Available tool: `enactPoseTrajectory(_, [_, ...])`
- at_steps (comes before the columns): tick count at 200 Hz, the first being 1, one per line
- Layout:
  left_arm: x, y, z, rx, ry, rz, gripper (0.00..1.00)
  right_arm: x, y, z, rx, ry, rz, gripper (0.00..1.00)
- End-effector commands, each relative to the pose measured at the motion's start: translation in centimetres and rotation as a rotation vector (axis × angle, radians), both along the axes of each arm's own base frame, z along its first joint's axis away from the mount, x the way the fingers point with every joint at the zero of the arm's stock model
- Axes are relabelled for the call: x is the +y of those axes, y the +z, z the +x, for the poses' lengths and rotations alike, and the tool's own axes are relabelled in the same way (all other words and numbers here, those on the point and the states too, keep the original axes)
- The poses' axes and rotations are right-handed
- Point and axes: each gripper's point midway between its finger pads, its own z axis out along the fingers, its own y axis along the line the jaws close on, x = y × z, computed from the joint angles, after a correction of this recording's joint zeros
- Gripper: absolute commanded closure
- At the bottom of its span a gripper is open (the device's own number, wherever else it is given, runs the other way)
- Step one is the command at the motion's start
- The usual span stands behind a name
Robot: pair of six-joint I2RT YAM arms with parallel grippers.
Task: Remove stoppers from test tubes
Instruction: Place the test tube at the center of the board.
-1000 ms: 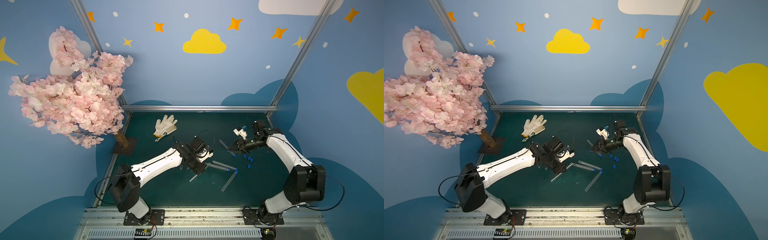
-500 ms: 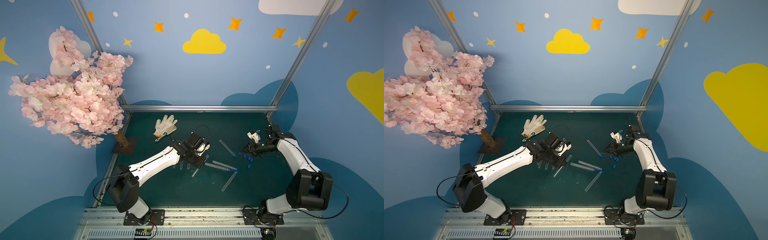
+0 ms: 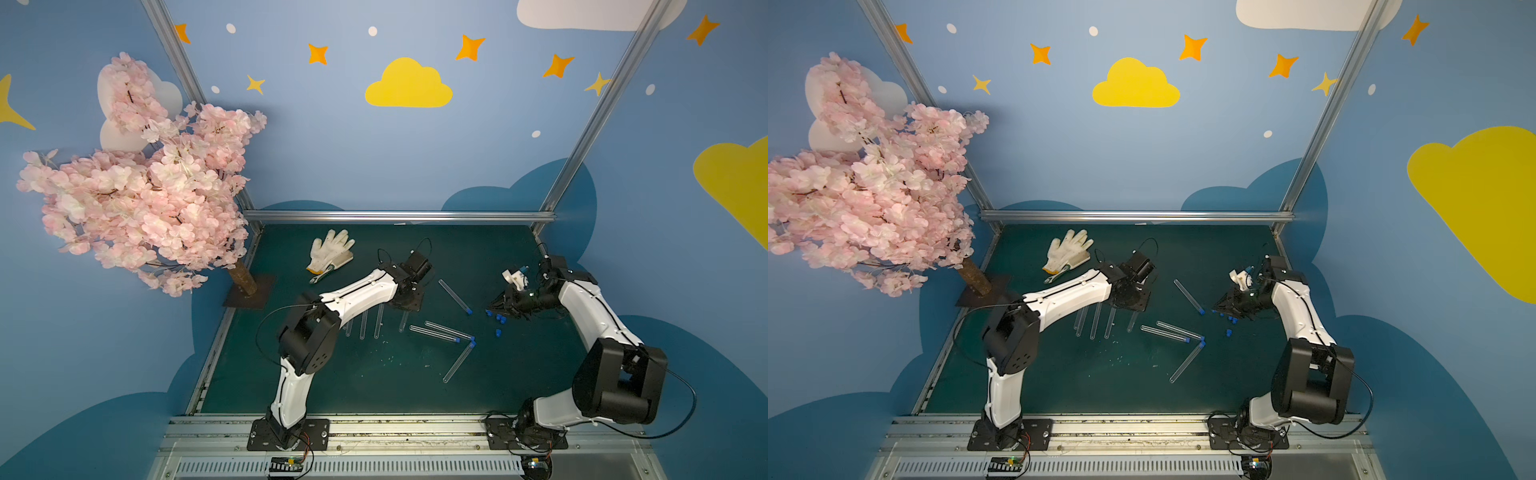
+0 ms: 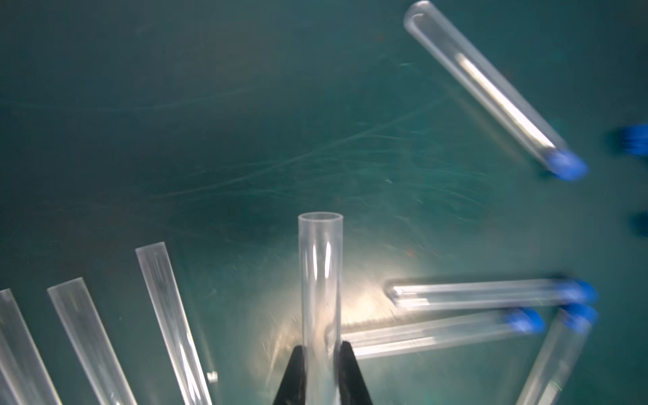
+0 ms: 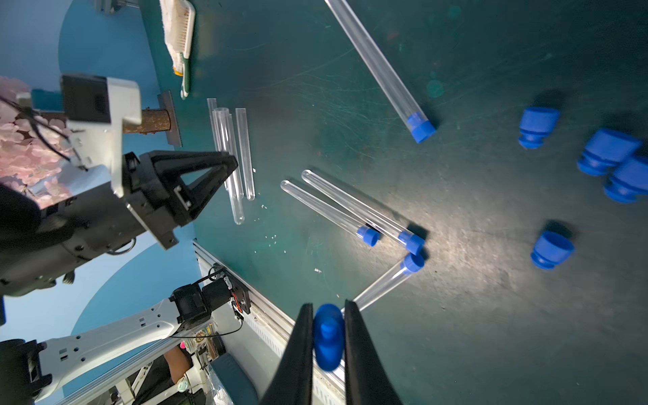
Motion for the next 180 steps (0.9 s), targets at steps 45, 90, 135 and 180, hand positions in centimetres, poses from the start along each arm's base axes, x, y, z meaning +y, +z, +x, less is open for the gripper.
enactPoseTrajectory(45, [3.3,-3.9,0.7,0.075,0.122,0.151,0.93,-1.7,-1.3,-0.3,0.018,-0.061,-0.026,1.00])
enactPoseTrajectory(90, [3.4,-5.2,0.6,0.094,0.124,0.145,0.84,-3.0,-2.9,-0.5,0.068,-0.108,-0.049,1.00])
enactPoseTrajectory(135, [3.2,-5.5,0.5,0.101,0.115,0.134,0.69,-4.3,-5.0,-0.6,0.143,-0.133,-0.111,1.00])
enactPoseTrajectory(180, [3.1,-4.6,0.4,0.088,0.113,0.104,0.51,-5.2,-7.6,-1.0,0.221,-0.129,-0.167,1.00])
